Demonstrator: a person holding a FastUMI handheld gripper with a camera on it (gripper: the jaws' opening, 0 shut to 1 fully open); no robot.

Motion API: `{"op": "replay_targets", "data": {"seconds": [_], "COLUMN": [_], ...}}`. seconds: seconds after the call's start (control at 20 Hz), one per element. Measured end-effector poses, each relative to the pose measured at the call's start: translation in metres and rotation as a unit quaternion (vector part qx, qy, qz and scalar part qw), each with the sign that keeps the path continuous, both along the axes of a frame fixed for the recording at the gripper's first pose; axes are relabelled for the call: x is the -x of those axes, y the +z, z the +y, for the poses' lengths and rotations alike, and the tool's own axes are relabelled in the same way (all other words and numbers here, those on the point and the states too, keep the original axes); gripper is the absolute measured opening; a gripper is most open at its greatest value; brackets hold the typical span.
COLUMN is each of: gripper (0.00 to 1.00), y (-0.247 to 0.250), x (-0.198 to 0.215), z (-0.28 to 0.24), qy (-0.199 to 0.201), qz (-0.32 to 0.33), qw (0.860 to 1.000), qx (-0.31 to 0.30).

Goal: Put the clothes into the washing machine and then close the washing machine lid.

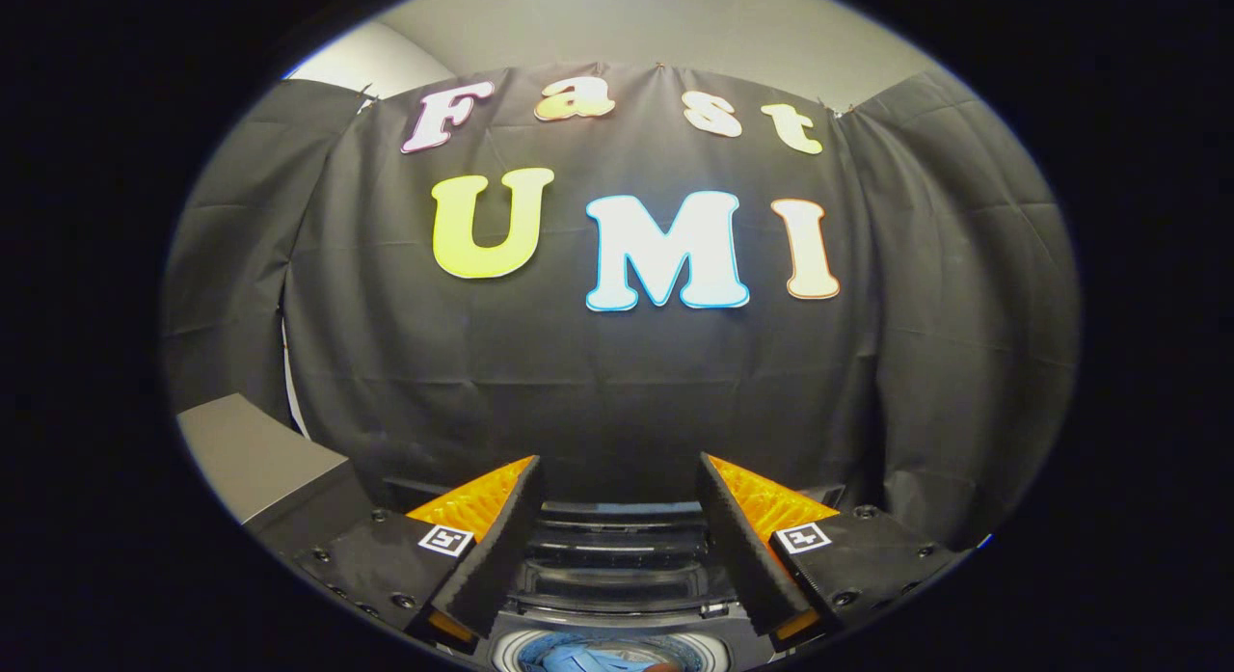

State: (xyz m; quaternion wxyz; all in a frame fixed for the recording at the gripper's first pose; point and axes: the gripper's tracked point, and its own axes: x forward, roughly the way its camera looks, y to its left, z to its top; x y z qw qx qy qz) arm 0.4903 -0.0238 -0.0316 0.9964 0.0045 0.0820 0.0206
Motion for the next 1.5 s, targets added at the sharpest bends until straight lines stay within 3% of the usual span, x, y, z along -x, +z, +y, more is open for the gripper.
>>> {"op": "replay_targets", "data": {"seconds": [0.9, 1.5], "gripper": [0.99, 0.99], "y": [-0.054, -0.052], "x": [-0.069, -0.05], "z": [0.001, 0.0], "qy": [-0.013, -0.008], "qz": [0.05, 0.03], "qw": [0.999, 0.999], "qx": [-0.008, -0.014]}}
